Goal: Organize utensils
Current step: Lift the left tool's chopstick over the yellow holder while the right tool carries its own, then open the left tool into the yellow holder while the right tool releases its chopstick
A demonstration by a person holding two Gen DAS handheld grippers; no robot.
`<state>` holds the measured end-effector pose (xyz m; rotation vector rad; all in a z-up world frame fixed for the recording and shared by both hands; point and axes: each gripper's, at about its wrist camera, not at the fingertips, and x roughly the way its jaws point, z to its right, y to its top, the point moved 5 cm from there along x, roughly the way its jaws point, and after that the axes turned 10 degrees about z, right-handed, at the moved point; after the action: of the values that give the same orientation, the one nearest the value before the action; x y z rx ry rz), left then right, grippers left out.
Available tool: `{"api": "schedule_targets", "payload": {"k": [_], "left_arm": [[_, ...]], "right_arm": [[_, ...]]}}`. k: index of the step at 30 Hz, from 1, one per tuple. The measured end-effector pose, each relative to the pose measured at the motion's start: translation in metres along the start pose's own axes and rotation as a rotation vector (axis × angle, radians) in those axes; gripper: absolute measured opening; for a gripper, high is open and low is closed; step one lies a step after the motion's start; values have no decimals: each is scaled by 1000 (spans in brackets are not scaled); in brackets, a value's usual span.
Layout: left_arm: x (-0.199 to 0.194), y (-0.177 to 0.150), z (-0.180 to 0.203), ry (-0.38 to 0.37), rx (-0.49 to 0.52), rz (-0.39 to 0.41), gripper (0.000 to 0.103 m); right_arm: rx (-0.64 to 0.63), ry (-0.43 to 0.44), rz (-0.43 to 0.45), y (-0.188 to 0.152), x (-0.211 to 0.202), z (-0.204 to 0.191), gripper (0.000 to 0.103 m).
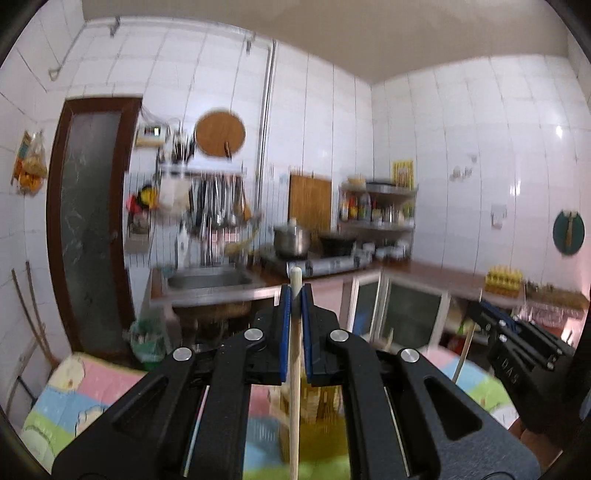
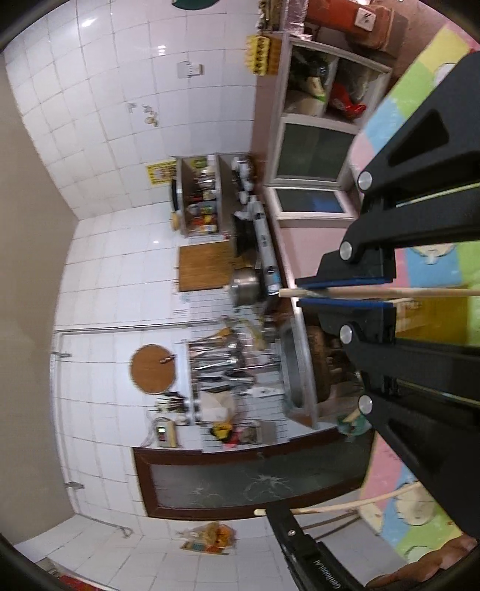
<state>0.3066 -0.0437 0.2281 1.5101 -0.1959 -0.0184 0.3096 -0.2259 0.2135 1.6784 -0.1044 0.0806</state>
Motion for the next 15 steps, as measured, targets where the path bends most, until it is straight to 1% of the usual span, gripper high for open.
{"api": "schedule_targets", "payload": {"k": [3,6,8,11,15], "left_arm": [[10,17,5,-23,-23,89,5],[22,24,9,-17,-27,150,5],[37,23,12,-18,-43,157,5],[59,11,15,-17,-50,149,5],[88,-19,13,2,-66,114,5]], "right_arm": [[9,8,51,15,14,-5,6],[19,12,88,24,28,-7,6],[26,15,104,25,38,-10,6],[18,17,127,19,53,-14,6],[18,21,128,2,71,-17,6]]}}
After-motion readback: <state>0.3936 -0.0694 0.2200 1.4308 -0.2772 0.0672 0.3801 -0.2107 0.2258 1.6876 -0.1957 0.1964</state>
